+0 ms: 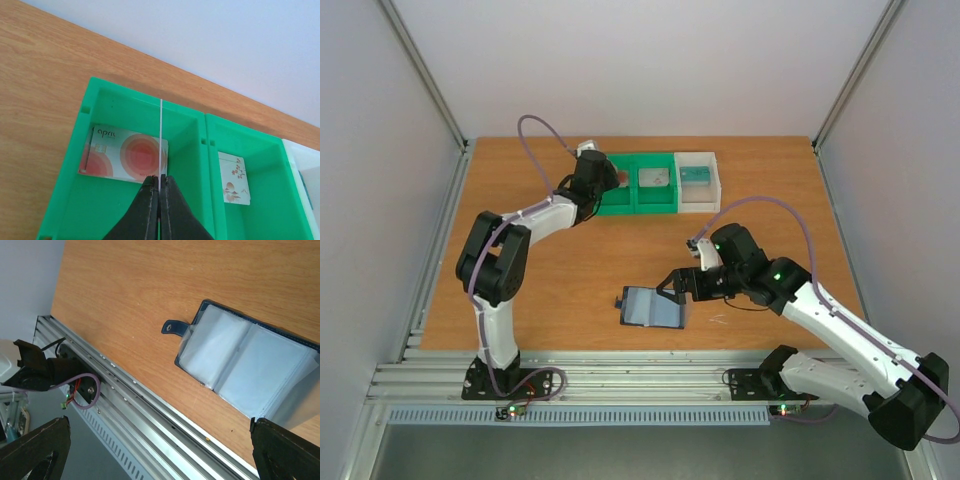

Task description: Take the credit cards out of the card holder

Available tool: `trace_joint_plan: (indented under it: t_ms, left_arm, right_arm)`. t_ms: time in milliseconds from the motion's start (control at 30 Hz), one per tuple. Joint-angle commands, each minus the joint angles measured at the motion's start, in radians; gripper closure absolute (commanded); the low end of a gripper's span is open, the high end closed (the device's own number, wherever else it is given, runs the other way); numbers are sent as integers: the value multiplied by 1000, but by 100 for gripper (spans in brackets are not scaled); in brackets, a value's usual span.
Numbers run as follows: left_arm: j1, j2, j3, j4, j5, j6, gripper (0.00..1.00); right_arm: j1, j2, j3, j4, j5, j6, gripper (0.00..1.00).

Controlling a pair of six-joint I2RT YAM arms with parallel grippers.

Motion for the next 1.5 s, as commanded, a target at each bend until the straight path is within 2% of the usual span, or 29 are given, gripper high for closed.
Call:
trace_joint_plan:
  t_ms: [0,200,433,867,1467]
  left_arm:
    - [3,61,74,42,-23,27,99]
    - [8,124,104,40,-28,35,100]
    - [37,178,133,70,58,-3,100]
    - [46,246,202,67,76,-20,100]
    - [46,297,262,17,96,-14,89]
  right_arm:
    - [3,-26,35,-17,21,-17,2]
    - [2,-8,32,10,42,-17,2]
    - [2,23,23,21,29,-32,2]
    - [-1,18,2,21,67,-29,2]
    - [-29,24,13,20,64,-30,1]
